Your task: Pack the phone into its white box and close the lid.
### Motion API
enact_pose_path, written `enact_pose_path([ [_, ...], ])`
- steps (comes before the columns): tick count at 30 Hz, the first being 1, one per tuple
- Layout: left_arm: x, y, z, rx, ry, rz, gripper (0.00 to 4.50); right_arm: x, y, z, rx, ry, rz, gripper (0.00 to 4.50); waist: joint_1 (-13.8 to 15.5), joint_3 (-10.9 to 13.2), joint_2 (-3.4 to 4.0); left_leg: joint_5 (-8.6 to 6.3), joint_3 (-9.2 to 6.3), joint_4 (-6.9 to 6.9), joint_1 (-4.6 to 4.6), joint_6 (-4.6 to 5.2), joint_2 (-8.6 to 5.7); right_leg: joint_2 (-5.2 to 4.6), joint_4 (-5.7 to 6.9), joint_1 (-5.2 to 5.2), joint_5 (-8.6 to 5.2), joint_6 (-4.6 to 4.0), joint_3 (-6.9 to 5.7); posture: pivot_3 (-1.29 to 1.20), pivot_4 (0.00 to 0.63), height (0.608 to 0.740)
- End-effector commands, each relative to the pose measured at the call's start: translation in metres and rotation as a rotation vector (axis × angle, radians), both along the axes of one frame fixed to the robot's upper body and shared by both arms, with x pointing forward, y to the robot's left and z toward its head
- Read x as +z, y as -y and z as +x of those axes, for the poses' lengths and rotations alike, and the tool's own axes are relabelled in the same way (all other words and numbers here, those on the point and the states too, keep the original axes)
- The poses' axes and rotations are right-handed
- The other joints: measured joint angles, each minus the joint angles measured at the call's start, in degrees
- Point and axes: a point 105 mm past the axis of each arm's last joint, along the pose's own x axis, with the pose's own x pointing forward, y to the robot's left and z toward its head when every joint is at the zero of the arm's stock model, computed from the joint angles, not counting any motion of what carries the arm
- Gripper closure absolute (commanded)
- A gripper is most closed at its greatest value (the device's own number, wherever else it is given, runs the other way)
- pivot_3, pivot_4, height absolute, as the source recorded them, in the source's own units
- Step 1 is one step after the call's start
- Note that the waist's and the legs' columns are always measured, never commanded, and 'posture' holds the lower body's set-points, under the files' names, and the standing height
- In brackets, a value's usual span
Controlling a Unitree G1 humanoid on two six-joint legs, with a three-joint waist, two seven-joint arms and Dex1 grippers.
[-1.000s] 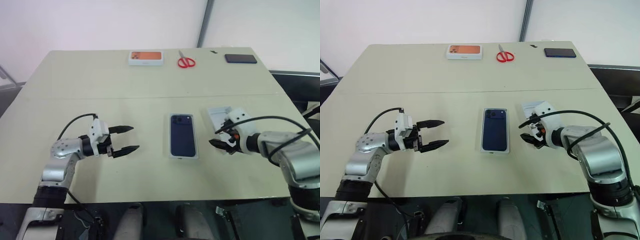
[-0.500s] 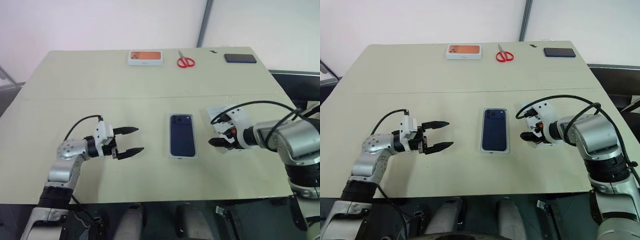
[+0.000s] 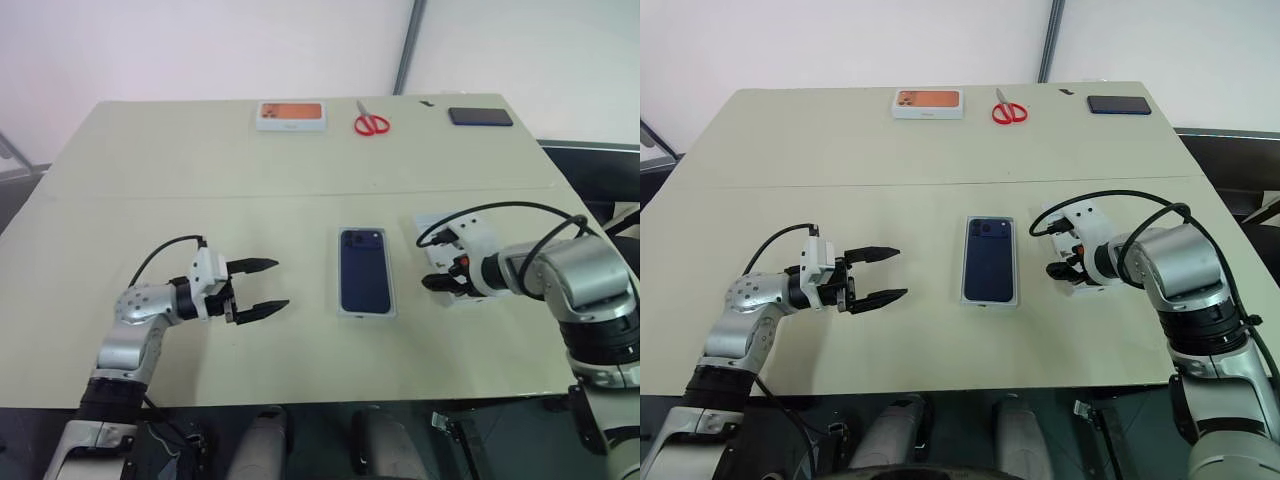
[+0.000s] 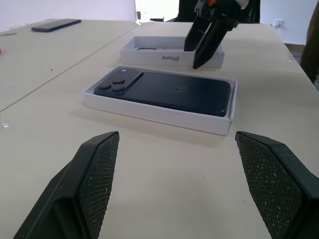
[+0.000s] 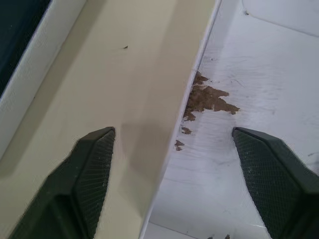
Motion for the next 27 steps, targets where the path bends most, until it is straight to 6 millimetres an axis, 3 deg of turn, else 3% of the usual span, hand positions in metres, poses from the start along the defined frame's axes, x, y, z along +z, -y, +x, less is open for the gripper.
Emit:
enact_pose_path([
  [1, 0.01, 0.004, 0.0, -0.032, 0.05, -0.01, 0.53, 0.005, 0.002, 0.003, -0.022, 0.034, 0.006, 2.91, 0.01, 0.0, 0.0, 0.0, 0.0, 0.0, 0.0, 0.0, -0.01, 0.0, 0.0, 0.0, 0.0, 0.0, 0.0, 0.0, 0.15, 0.74],
  [4, 0.01, 0.004, 0.002, -0.03, 0.051, -0.012, 0.53, 0.006, 0.003, 0.006, -0.033, 0.045, 0.006, 4.44, 0.01, 0.0, 0.0, 0.0, 0.0, 0.0, 0.0, 0.0, -0.01, 0.0, 0.0, 0.0, 0.0, 0.0, 0.0, 0.0, 0.15, 0.74],
  [11, 0.011, 0.004, 0.005, -0.017, 0.055, -0.022, 0.53, 0.011, 0.0, 0.008, -0.04, 0.075, 0.015, 4.44, -0.03, 0.0, 0.0, 0.0, 0.0, 0.0, 0.0, 0.0, -0.01, 0.02, 0.0, 0.01, 0.0, 0.0, 0.0, 0.0, 0.15, 0.74],
  [14, 0.012, 0.002, 0.008, 0.01, 0.052, -0.032, 0.53, 0.033, -0.005, 0.021, -0.039, 0.203, 0.042, 4.44, -0.11, 0.01, 0.02, 0.0, 0.0, 0.0, 0.0, 0.01, 0.0, 0.02, 0.0, 0.0, 0.0, 0.0, 0.0, 0.0, 0.15, 0.74],
  [17, 0.015, 0.0, 0.013, 0.042, 0.053, -0.05, 0.53, 0.061, -0.022, 0.033, -0.06, 0.3, 0.256, 4.44, -0.38, 0.03, 0.05, 0.0, -0.01, -0.01, 0.0, 0.01, 0.0, 0.05, 0.03, -0.04, 0.0, 0.01, 0.04, 0.0, 0.15, 0.74],
  [21, 0.02, -0.002, 0.018, 0.075, 0.049, -0.074, 0.53, 0.085, -0.049, 0.034, -0.002, 0.348, 0.562, 4.44, -0.04, 0.03, 0.06, 0.0, -0.02, -0.02, 0.0, 0.0, 0.01, 0.2, 0.05, -0.05, 0.01, 0.01, 0.04, 0.0, 0.15, 0.74],
  [27, 0.026, 0.0, 0.024, 0.109, 0.03, -0.112, 0.53, 0.094, -0.083, 0.022, 0.092, 0.253, 0.982, 4.44, -0.04, 0.06, 0.11, 0.0, -0.04, -0.04, 0.0, 0.01, 0.02, 0.18, 0.08, -0.04, 0.01, 0.0, 0.05, 0.0, 0.15, 0.74],
])
